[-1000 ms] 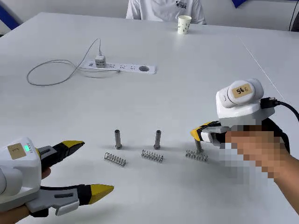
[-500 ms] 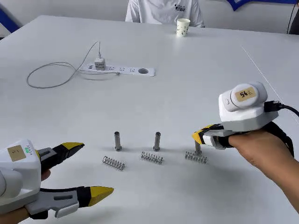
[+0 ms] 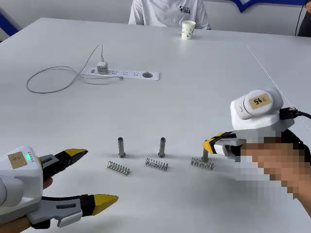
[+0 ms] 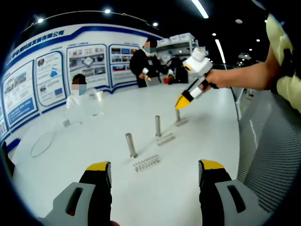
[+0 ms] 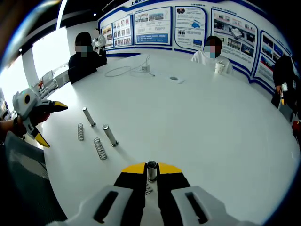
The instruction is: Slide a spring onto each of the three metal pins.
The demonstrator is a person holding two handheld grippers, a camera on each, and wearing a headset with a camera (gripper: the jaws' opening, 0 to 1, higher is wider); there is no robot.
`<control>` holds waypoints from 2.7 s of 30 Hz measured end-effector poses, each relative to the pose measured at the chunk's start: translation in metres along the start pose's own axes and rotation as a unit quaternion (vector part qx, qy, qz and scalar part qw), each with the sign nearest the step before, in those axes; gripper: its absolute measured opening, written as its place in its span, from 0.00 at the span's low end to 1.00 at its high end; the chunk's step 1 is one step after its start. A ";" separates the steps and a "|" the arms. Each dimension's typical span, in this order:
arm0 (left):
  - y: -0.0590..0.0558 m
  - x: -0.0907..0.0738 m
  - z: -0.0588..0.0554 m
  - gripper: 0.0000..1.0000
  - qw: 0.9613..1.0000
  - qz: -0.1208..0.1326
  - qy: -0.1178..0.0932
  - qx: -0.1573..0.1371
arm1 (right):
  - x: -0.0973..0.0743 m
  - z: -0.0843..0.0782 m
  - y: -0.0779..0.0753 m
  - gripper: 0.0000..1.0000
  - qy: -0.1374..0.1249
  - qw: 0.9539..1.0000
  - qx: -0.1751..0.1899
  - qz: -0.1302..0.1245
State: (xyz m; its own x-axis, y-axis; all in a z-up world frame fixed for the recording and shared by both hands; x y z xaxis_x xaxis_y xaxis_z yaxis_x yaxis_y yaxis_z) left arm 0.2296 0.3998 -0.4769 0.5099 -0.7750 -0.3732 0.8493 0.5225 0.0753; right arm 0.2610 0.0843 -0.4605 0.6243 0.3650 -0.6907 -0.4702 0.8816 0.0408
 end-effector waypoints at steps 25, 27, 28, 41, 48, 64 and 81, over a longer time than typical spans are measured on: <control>-0.011 0.005 0.012 0.77 1.000 -0.015 -0.006 0.011 | -0.004 -0.001 0.000 0.12 -0.015 1.000 -0.008 0.006; -0.011 0.006 0.012 0.77 1.000 -0.017 -0.005 0.012 | -0.004 -0.001 -0.001 0.12 -0.017 1.000 -0.008 0.004; -0.011 0.006 0.012 0.77 1.000 -0.018 -0.005 0.013 | -0.005 -0.001 0.000 0.12 -0.017 1.000 -0.008 0.004; -0.009 0.006 0.012 0.76 1.000 -0.021 -0.003 0.013 | -0.017 -0.001 0.004 0.16 -0.024 0.999 -0.024 0.008; -0.010 0.006 0.013 0.76 1.000 -0.021 -0.002 0.013 | -0.019 -0.007 0.003 0.16 -0.013 0.999 -0.039 0.014; -0.012 0.005 0.013 0.76 1.000 -0.022 0.003 0.015 | -0.004 -0.028 -0.001 0.17 0.020 0.994 -0.084 0.065; -0.014 0.006 0.011 0.75 1.000 -0.024 0.006 0.012 | 0.014 -0.037 0.000 0.15 0.075 0.980 -0.151 0.107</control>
State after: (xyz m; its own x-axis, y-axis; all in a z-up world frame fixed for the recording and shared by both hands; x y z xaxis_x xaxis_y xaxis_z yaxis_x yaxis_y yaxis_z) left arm 0.2222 0.3841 -0.4702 0.4671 -0.7942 -0.3887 0.8758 0.4760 0.0799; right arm 0.2469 0.0781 -0.4967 0.4039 0.4643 -0.7883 -0.7572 0.6532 -0.0033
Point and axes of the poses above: the centre of the closed fingertips' face, and the gripper's own axes: x roughly forward along the fingers, y roughly to its left, z roughly out of its top, the point moved 8 cm from there along -x, roughly backward along the fingers, and after that the axes turned 3 degrees about z, right-handed, at the moved point
